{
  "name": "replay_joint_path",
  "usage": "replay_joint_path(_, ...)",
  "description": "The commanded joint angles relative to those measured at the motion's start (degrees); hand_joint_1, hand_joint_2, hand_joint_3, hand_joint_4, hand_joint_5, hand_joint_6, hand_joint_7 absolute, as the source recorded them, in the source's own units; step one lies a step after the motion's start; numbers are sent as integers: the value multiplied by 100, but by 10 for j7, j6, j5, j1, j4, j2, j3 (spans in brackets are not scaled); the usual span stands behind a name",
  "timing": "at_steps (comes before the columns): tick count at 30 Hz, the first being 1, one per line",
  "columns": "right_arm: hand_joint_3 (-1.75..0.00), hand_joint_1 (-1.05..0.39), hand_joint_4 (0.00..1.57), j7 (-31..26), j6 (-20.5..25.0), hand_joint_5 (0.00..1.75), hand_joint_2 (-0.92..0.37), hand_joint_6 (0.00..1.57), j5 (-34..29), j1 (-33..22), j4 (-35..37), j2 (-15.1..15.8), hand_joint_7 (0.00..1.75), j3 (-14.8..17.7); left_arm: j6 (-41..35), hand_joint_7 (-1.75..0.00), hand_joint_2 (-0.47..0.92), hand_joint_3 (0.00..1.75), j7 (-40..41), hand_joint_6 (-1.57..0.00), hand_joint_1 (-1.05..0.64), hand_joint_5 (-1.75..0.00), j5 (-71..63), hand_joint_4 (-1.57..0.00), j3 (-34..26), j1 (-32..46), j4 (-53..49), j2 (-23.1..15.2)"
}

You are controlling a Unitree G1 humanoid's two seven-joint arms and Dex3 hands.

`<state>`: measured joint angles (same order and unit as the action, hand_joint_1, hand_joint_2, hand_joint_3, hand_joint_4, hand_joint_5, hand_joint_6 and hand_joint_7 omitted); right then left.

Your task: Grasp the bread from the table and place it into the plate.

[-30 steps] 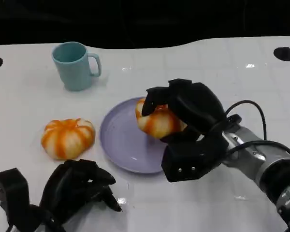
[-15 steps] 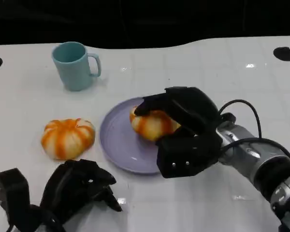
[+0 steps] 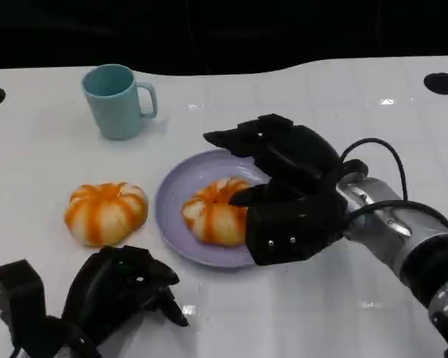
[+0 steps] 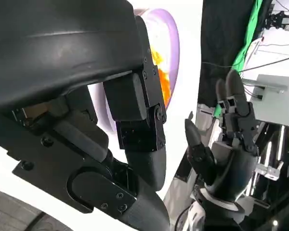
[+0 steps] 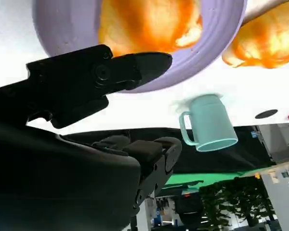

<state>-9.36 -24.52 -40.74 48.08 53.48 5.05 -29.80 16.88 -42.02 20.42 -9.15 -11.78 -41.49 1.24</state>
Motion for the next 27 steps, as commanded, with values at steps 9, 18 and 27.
replay_joint_path(9, -6, -59, 8, 12, -25, 64, -91, 38, 43, -94, -137, 71, 5, 44, -1, -19, 73, 0, 10, -157, -105, -59, -2, -157, -2, 4, 2, -5)
replay_joint_path(18, -1, -33, 33, -40, -74, 74, -88, 61, 63, -203, -248, 106, 15, 95, -1, -20, 73, 0, 14, -157, -105, -59, -3, -157, -3, 3, 2, -5)
replay_joint_path(27, -2, -15, 70, -73, -127, 94, -89, 89, 75, -300, -336, 136, 31, 148, 0, -20, 72, 0, 17, -157, -105, -60, -4, -157, -2, -1, -3, -4)
